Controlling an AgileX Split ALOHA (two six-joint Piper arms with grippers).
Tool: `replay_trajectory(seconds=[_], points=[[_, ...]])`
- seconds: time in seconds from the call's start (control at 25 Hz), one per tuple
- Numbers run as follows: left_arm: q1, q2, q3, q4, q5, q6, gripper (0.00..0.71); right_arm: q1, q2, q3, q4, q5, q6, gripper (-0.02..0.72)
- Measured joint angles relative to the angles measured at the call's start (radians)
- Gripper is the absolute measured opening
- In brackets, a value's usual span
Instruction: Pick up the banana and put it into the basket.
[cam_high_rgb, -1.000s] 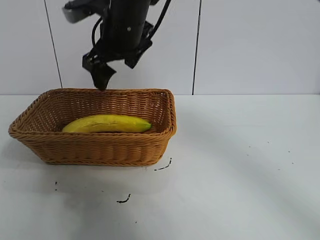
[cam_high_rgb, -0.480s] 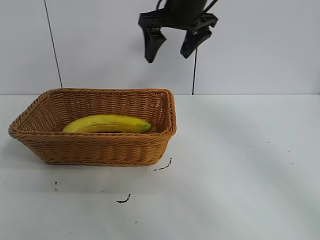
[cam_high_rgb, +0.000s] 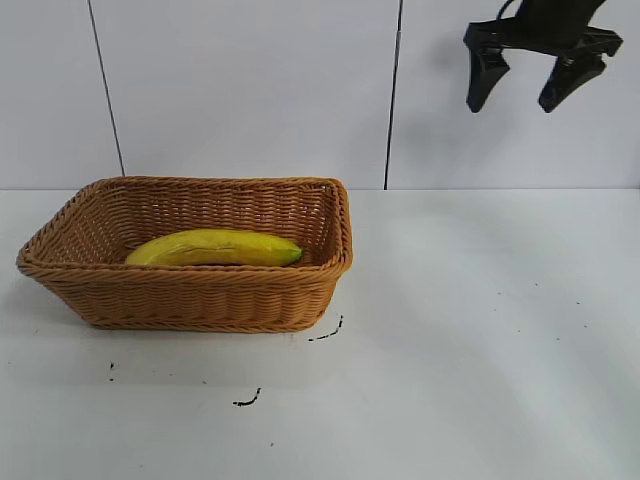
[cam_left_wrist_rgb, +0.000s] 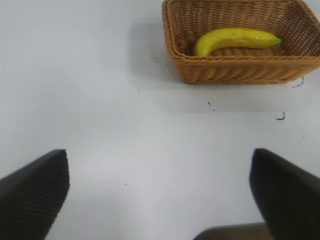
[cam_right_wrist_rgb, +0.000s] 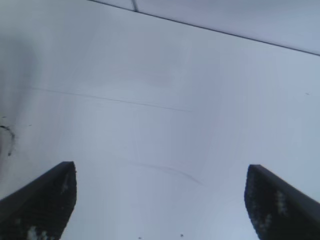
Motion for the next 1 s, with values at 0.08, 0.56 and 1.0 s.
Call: replay_trajectory(seconds=[0.08, 0.56, 1.0], points=[[0.0, 0.0, 0.0, 0.0, 0.0, 0.0, 0.695, 0.0, -0.055, 0.07, 0.003, 0.0, 0.0, 0.637], [0.0, 0.0, 0.0, 0.0, 0.0, 0.0, 0.695, 0.0, -0.635, 0.721, -0.007, -0.001, 0.0, 0.634], [0.0, 0.0, 0.0, 0.0, 0.0, 0.0, 0.695, 0.0, -1.214, 1.358, -0.007, -0.046, -0.019, 0.634]])
